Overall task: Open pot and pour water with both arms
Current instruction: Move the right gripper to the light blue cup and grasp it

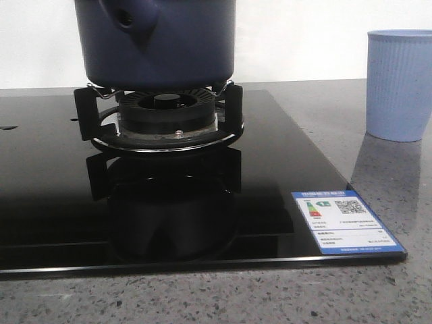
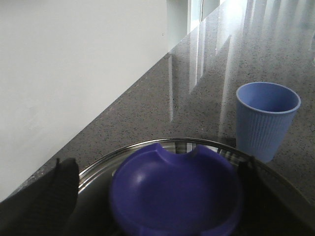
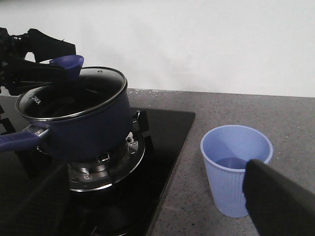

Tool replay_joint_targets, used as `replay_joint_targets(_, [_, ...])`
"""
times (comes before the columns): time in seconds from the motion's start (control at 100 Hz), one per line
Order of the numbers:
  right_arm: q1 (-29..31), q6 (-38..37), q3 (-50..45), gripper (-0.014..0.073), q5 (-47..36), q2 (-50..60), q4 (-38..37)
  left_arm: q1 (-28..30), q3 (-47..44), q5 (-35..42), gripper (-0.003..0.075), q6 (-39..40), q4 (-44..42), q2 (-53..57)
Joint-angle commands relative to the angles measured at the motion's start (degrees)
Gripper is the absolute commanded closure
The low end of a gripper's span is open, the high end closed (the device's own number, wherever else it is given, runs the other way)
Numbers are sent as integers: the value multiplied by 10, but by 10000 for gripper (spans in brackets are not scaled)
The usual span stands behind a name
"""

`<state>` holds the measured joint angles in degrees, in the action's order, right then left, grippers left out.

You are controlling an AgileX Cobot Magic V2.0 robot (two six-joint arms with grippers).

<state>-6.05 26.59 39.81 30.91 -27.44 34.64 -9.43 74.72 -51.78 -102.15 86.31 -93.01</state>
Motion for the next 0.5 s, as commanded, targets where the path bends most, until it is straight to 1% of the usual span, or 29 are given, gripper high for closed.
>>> replay_joint_targets(0.0, [1,8,22,-53,-36,-8,15,-4,25,-12,128,-9,61,6])
replay_joint_targets(0.1, [1,8,22,-53,-35,-8,15,-4,26,-12,128,-9,85,-9])
replay_joint_targets(0.49, [1,8,22,-53,-29,-8,15,-4,26,-16,134,-9,94,-33])
